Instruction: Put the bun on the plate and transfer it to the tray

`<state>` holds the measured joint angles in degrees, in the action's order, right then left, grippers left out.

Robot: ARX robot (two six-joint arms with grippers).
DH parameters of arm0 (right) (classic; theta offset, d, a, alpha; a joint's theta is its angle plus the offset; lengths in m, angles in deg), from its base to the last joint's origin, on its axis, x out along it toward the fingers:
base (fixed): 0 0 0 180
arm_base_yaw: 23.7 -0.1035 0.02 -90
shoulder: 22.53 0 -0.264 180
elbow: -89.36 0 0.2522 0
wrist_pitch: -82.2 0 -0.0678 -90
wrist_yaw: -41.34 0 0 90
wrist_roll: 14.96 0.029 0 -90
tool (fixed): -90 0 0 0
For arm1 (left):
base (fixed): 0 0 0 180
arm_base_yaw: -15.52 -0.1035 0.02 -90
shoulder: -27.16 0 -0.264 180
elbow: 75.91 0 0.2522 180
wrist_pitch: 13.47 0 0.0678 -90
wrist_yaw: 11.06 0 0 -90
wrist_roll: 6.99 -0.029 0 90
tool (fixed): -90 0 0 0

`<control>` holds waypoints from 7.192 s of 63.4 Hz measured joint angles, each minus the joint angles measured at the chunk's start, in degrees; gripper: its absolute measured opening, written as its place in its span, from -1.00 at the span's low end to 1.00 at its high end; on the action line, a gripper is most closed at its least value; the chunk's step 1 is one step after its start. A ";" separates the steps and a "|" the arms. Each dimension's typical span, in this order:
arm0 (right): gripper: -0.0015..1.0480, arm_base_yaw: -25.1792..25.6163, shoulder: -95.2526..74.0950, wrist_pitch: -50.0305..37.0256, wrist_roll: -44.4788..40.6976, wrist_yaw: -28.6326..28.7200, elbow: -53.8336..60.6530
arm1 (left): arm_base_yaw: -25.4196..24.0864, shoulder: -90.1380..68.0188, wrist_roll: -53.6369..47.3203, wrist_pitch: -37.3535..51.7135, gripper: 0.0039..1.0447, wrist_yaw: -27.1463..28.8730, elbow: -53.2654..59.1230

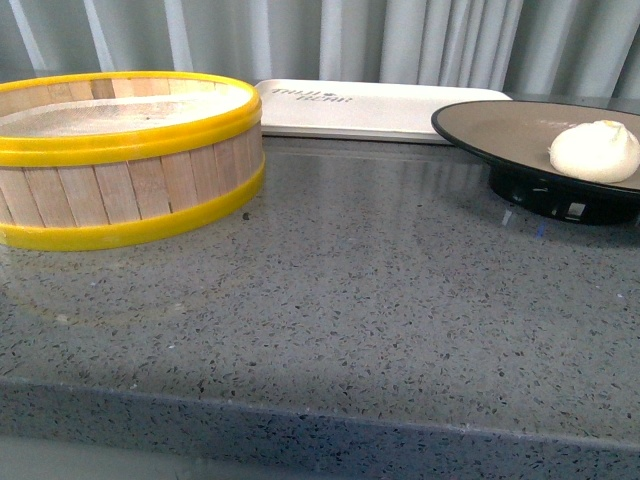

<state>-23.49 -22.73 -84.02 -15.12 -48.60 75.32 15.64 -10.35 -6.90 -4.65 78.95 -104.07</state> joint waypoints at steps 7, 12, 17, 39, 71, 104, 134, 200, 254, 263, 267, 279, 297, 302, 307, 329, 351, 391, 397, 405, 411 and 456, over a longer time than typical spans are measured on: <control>0.84 0.00 0.00 0.00 -0.02 0.00 0.00 | 0.00 3.06 0.00 0.24 -0.93 -0.02 3.28; 0.84 0.00 0.00 0.00 -0.02 0.00 0.00 | 0.00 4.72 0.00 0.22 -0.93 0.00 4.83; 0.84 0.00 0.00 0.00 0.00 0.00 0.00 | 0.00 6.32 0.00 0.13 -0.93 0.00 6.12; 0.84 0.00 0.00 0.00 0.00 0.00 0.00 | 0.00 13.75 0.00 -3.10 -0.93 0.00 10.23; 0.84 0.00 0.00 0.00 -0.02 0.00 0.00 | 0.00 22.34 0.02 -7.34 -0.93 -0.02 12.94; 0.84 0.00 0.00 0.00 -0.02 0.00 0.00 | 0.00 37.29 0.02 -22.38 -0.93 0.02 12.92; 0.84 0.00 0.00 0.00 -0.02 0.00 0.00 | 0.00 37.29 0.04 -22.56 0.07 0.00 12.92; 0.84 18.32 -59.87 -18.51 69.42 21.99 -28.89 | 0.00 37.31 0.04 -22.56 0.88 0.00 12.92; 0.84 9.18 -75.43 -23.71 78.27 24.28 -35.47 | 0.00 37.31 0.04 -22.56 0.88 0.00 12.92; 0.74 8.26 -76.32 -24.09 79.01 24.04 -35.47 | 0.00 37.31 0.04 -22.56 0.88 0.00 12.92; 0.54 8.37 -76.59 -24.30 79.03 24.06 -35.45 | 0.00 37.31 0.04 -22.56 0.88 0.00 12.92; -0.03 9.46 -76.72 -24.98 79.06 24.28 -35.23 | 0.00 37.31 0.04 -22.56 0.88 0.00 12.92; -0.91 11.34 -76.65 -25.35 78.44 25.81 -34.97 | 0.00 37.31 0.04 -22.56 0.88 0.00 12.92; -0.94 11.67 -76.61 -25.35 78.05 25.88 -34.91 | 0.00 37.31 0.04 -22.56 0.88 0.00 12.92; -0.94 12.02 -76.63 -25.46 77.99 25.99 -34.91 | 0.00 37.31 0.04 -22.56 0.88 0.00 12.92; -0.94 10.88 -76.30 -27.15 75.73 25.99 -35.10 | 0.00 37.29 0.04 -22.56 0.88 0.00 12.92; -0.94 10.12 -87.82 -25.18 73.53 26.82 -54.62 | 0.00 37.29 0.04 -22.56 0.88 0.00 12.92; -0.94 4.07 -108.06 -23.61 78.97 23.85 -73.37 | 0.00 37.31 0.04 -22.56 0.88 0.00 12.92; -0.94 3.65 -108.93 -23.52 78.84 22.91 -73.37 | 0.00 37.31 0.04 -22.56 0.88 0.00 12.92; -0.94 3.98 -111.16 -23.87 78.90 22.84 -74.77 | 0.00 37.31 0.04 -22.56 0.88 0.00 12.92; -0.94 4.31 -112.98 -24.37 78.73 22.60 -76.46 | 0.00 37.29 0.04 -22.56 0.88 0.00 12.92; -0.94 3.87 -116.58 -23.58 79.06 23.58 -81.20 | 0.00 37.31 0.04 -22.56 0.88 0.00 12.92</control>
<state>-19.62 -139.32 -107.61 63.93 -25.02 -5.88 15.64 26.96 -6.85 -27.20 78.95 -91.15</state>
